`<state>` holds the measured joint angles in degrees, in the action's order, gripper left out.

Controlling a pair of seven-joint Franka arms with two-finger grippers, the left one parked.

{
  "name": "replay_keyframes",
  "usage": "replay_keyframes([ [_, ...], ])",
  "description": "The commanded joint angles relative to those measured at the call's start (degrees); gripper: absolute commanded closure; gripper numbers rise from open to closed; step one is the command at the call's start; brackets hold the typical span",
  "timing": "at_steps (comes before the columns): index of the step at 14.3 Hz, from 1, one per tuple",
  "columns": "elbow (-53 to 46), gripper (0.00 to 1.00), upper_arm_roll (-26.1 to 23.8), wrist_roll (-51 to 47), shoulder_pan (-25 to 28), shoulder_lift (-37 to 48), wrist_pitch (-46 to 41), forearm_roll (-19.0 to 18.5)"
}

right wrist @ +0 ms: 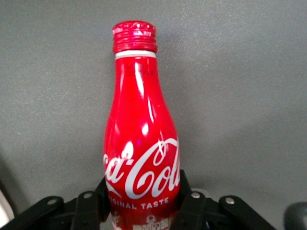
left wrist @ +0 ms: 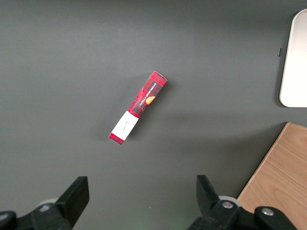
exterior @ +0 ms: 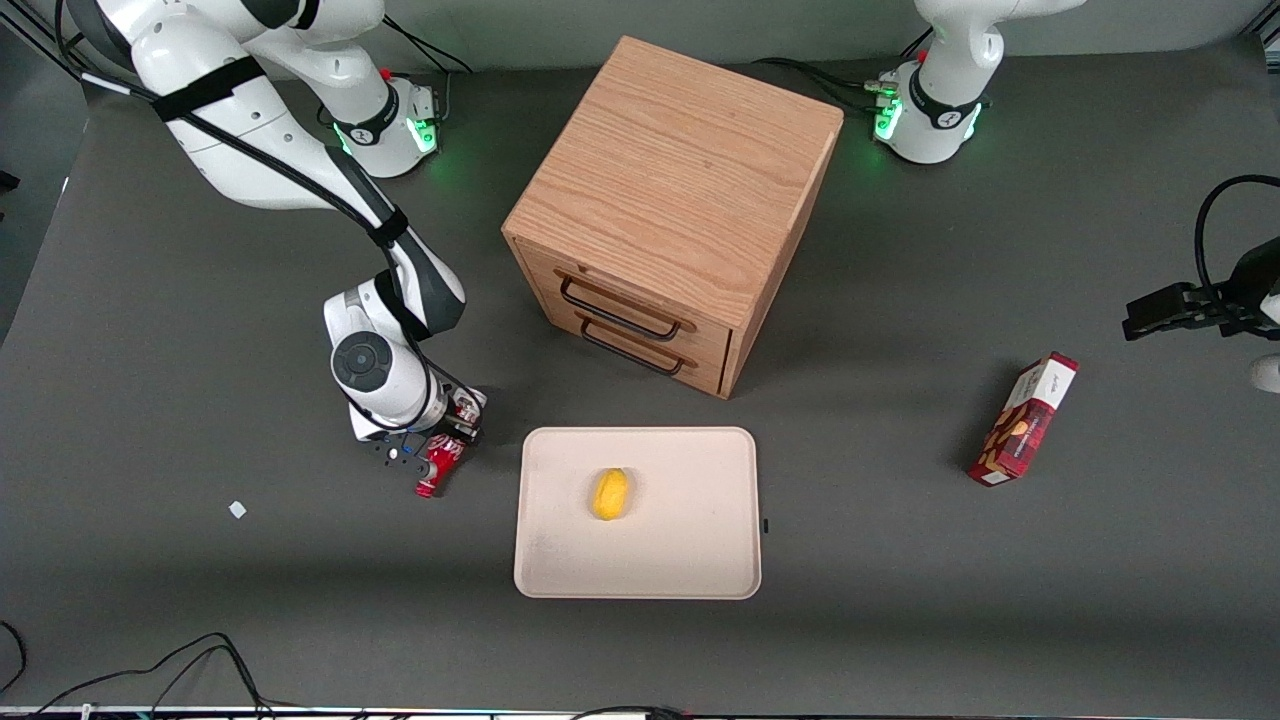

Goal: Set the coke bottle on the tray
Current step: 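Lower the right gripper and close it around the bottle's body, then lift the bottle with the right gripper and turn it upright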

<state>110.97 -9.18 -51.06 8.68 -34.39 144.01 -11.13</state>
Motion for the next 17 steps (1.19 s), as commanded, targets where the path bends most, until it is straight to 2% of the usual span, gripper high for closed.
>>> replay_keyframes([
  [1, -0.67, 1.0, 0.13, -1.85, 0.11, -0.41, 0.3, -1.87],
  [8, -0.23, 1.0, -0.13, -1.41, -0.68, 2.83, -1.71, -1.79],
  [13, -0.92, 1.0, -0.66, 3.06, -2.08, 11.26, -12.33, -1.17],
  [15, -3.03, 1.0, -4.33, 6.13, -6.37, 13.99, -17.6, -1.0],
  [17, -7.41, 1.0, -11.43, 8.25, -13.04, 14.79, -25.14, -1.0],
])
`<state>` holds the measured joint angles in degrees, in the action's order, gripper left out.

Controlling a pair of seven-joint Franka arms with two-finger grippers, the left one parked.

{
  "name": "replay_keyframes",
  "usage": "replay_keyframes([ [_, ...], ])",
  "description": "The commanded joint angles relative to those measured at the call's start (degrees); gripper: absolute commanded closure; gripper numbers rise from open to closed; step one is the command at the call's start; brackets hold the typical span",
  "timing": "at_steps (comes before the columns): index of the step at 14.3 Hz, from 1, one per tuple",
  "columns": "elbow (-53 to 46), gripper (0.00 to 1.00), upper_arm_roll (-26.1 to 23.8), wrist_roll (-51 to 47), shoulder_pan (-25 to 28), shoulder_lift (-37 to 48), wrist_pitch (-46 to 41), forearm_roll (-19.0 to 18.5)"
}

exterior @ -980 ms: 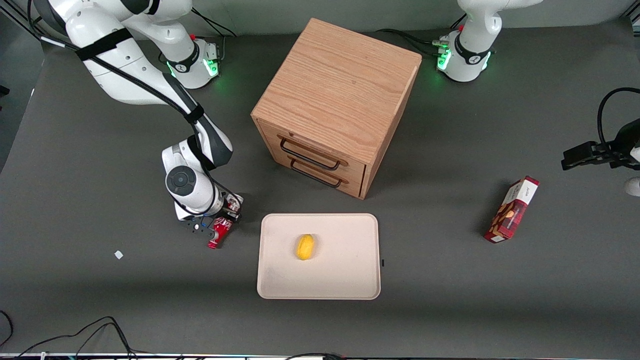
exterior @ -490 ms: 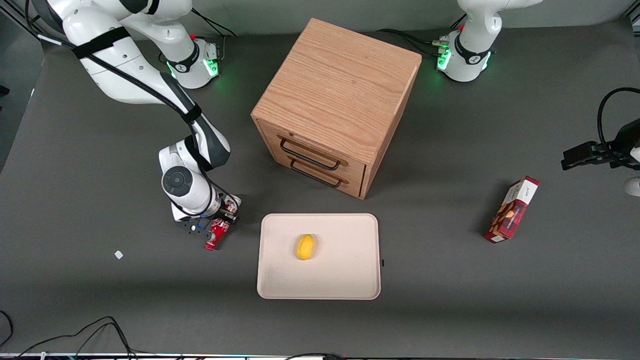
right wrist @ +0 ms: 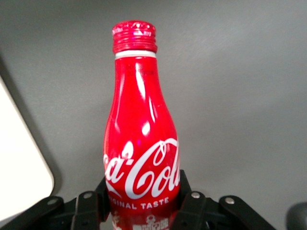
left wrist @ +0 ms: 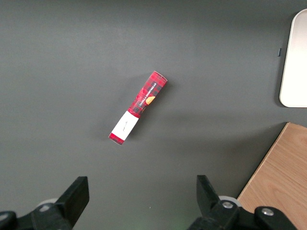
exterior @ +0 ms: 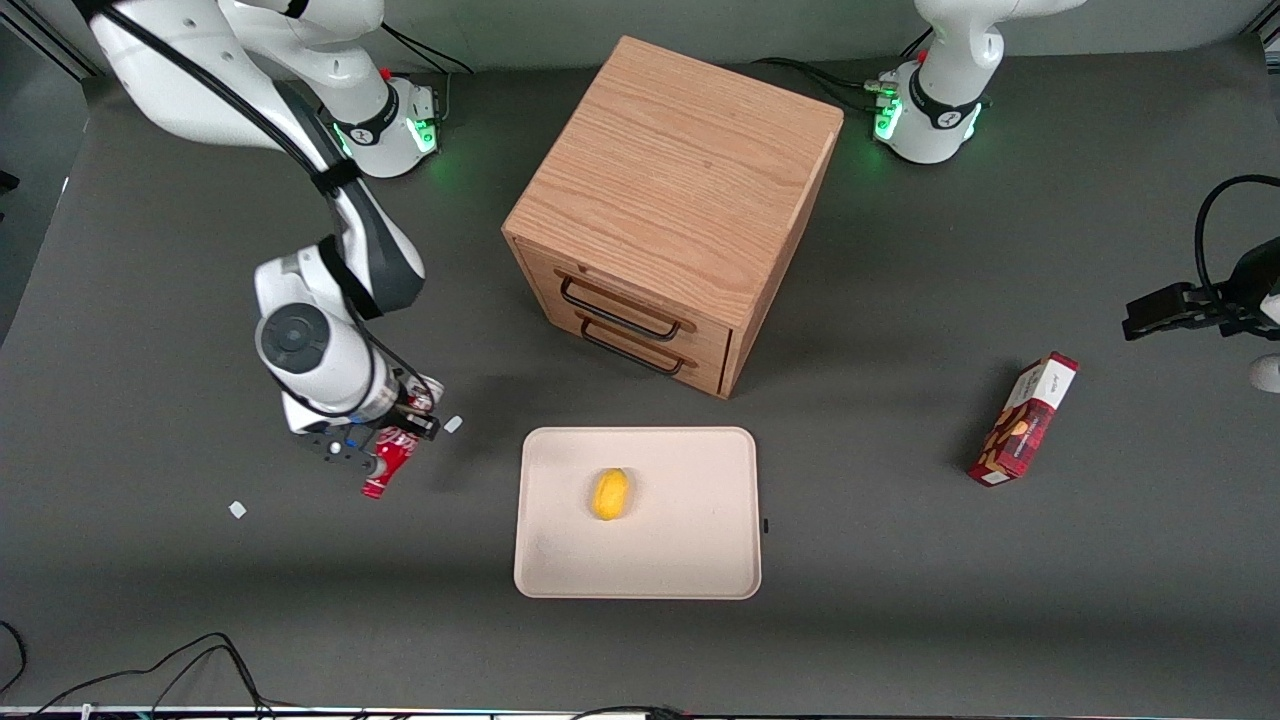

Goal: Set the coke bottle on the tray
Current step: 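Lift the bottle with the right gripper and turn it upright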

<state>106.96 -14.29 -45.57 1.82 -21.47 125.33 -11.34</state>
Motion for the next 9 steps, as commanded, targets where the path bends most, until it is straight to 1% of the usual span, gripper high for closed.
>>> replay_keyframes([
  [1, -6.21, 1.0, -10.02, 3.55, -9.61, 1.87, -10.07, -0.88],
  [2, -8.59, 1.0, -12.75, 4.6, -11.9, 1.87, -13.32, -0.88],
  [3, -10.88, 1.0, -14.0, 6.09, -13.14, 1.87, -16.32, -0.88],
  [7, -23.25, 1.0, -14.45, 10.58, -12.37, 0.47, -29.67, -0.7],
  [9, -30.64, 1.0, -14.63, 10.85, -10.53, -2.51, -35.74, -0.88],
])
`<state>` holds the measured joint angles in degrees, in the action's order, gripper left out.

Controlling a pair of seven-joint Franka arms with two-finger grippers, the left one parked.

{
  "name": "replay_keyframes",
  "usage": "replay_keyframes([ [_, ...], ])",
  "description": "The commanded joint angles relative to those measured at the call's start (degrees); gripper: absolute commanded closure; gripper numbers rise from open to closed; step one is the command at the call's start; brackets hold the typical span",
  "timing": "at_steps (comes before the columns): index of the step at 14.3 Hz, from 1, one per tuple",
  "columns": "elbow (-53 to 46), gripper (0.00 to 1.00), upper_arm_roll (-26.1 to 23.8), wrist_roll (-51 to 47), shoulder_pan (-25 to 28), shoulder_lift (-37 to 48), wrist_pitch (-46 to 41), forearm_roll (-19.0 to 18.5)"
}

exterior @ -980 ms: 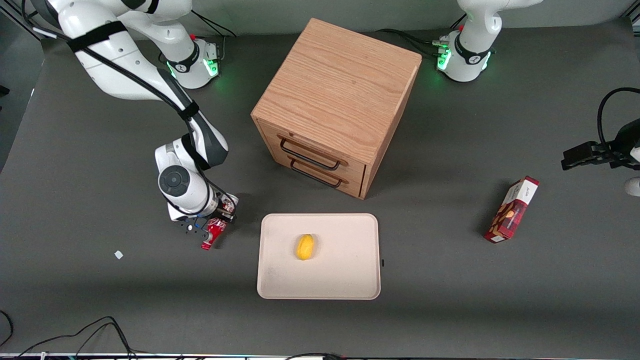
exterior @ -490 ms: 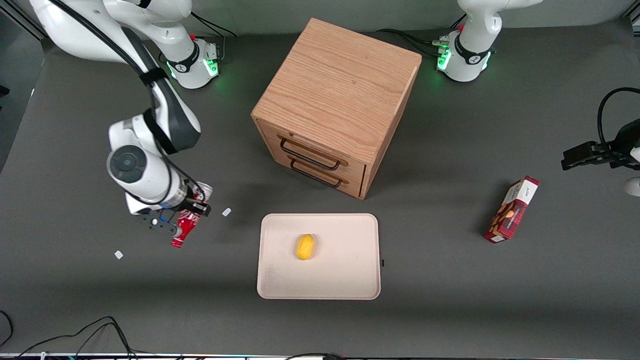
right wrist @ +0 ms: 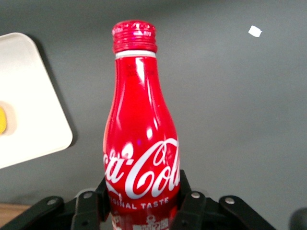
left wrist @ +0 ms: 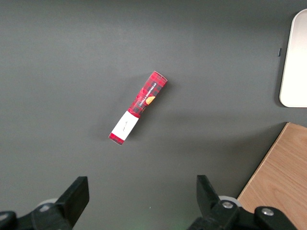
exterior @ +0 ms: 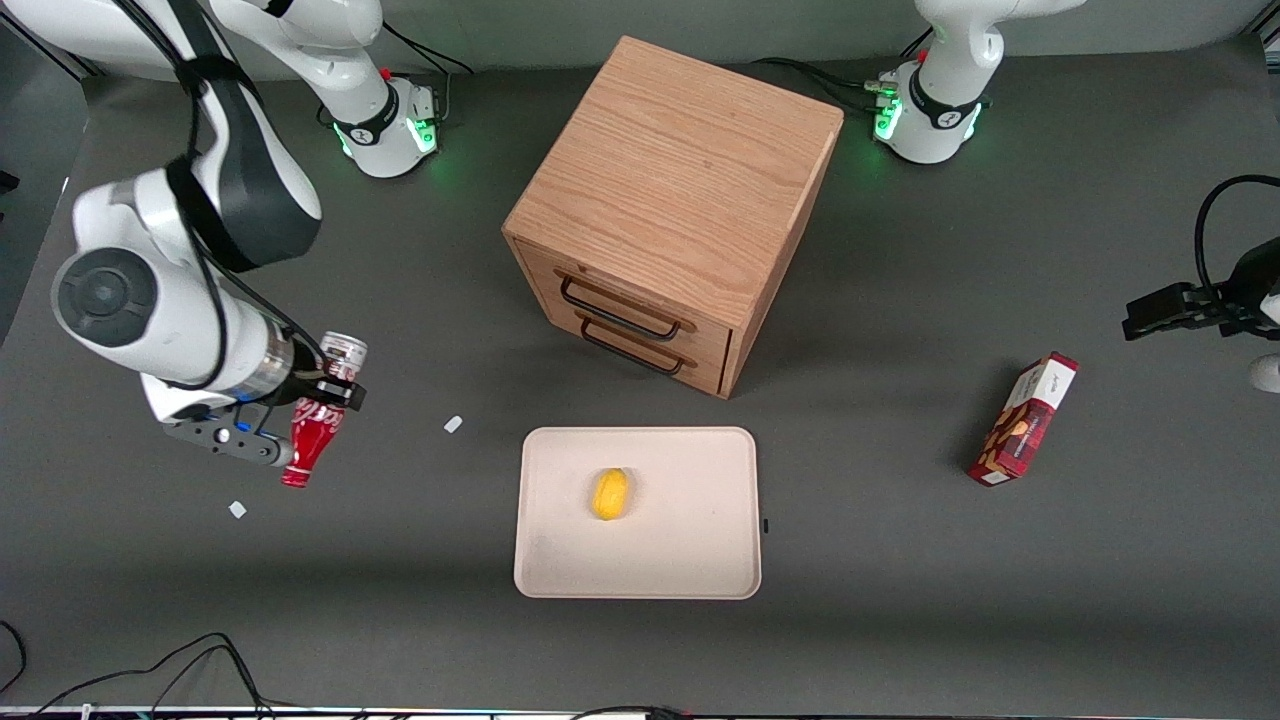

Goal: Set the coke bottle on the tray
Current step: 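Lift the bottle with the right gripper and turn it upright, then carry the upright bottle onto the white tray beside the lemon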

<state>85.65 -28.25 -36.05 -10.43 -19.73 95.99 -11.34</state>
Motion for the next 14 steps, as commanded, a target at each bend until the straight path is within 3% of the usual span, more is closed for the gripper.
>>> replay_keyframes([
  [1, -12.23, 1.0, -0.58, 2.21, 2.77, -5.31, -9.04, -1.05],
  [4, -20.75, 1.0, 0.29, 2.92, 7.42, -10.14, -14.24, -1.31],
  [8, -28.14, 1.0, 0.47, 2.92, 12.61, -17.25, -13.99, -1.49],
  [12, -30.27, 1.0, 0.82, 2.83, 15.78, -23.59, -7.6, -1.49],
  [14, -30.27, 1.0, 3.79, 2.92, 18.76, -26.05, -3.55, -1.49],
])
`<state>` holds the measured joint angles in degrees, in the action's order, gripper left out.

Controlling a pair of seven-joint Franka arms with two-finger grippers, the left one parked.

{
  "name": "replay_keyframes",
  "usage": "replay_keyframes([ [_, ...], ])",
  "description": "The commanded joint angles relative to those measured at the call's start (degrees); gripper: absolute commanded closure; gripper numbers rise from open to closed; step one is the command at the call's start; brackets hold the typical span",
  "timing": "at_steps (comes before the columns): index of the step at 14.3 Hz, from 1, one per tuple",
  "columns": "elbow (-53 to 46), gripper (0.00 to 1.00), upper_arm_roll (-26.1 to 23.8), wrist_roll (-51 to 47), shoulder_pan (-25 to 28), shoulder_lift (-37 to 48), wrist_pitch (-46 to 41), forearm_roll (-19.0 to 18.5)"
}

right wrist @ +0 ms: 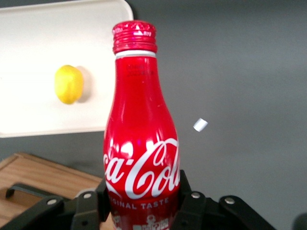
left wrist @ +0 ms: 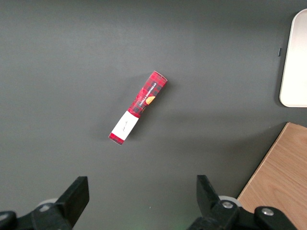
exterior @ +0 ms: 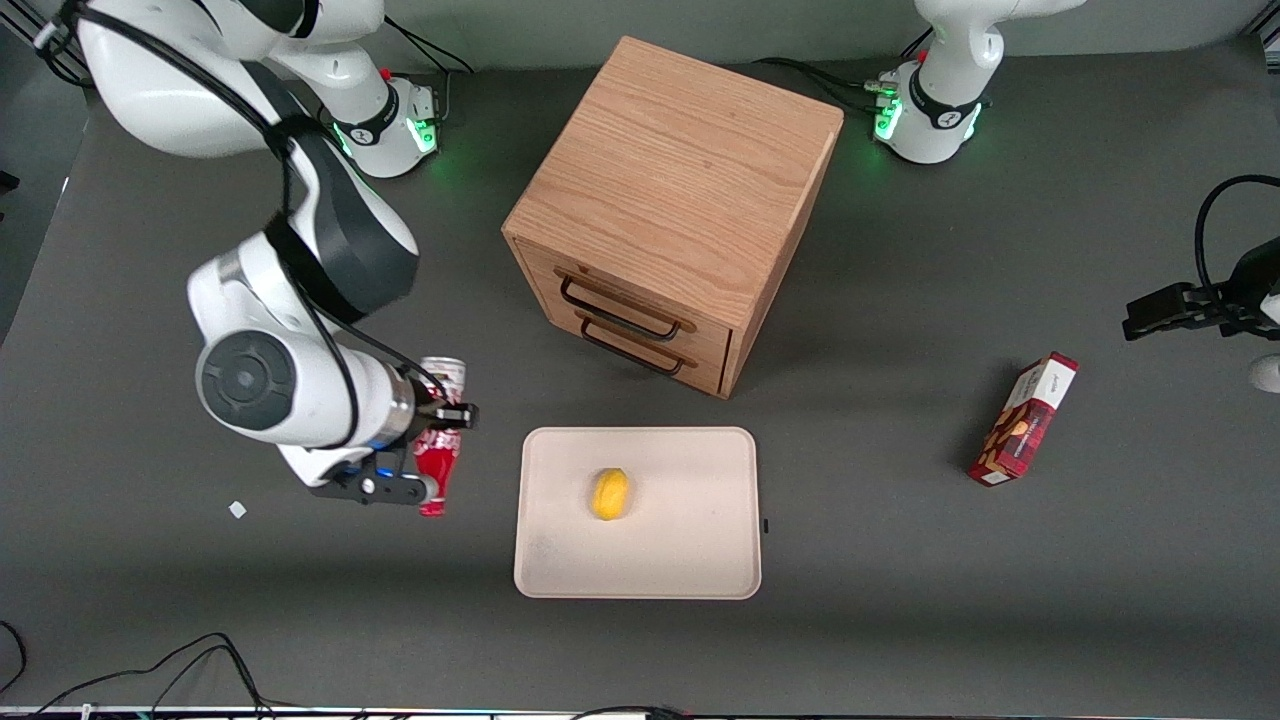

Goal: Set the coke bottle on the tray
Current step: 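Carry the upright bottle onto the white tray beside the lemon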

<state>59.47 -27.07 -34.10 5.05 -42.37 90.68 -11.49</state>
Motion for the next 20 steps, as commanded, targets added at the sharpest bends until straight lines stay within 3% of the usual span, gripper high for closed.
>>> replay_keyframes([
  [1, -4.01, 1.0, 3.94, 1.05, 4.52, -4.81, 3.96, -1.25],
  [7, -4.01, 1.0, 4.22, 3.32, 4.88, -13.86, 16.88, -1.17],
  [20, -3.66, 1.0, 9.57, 5.71, 9.28, -21.34, 29.2, -1.34],
])
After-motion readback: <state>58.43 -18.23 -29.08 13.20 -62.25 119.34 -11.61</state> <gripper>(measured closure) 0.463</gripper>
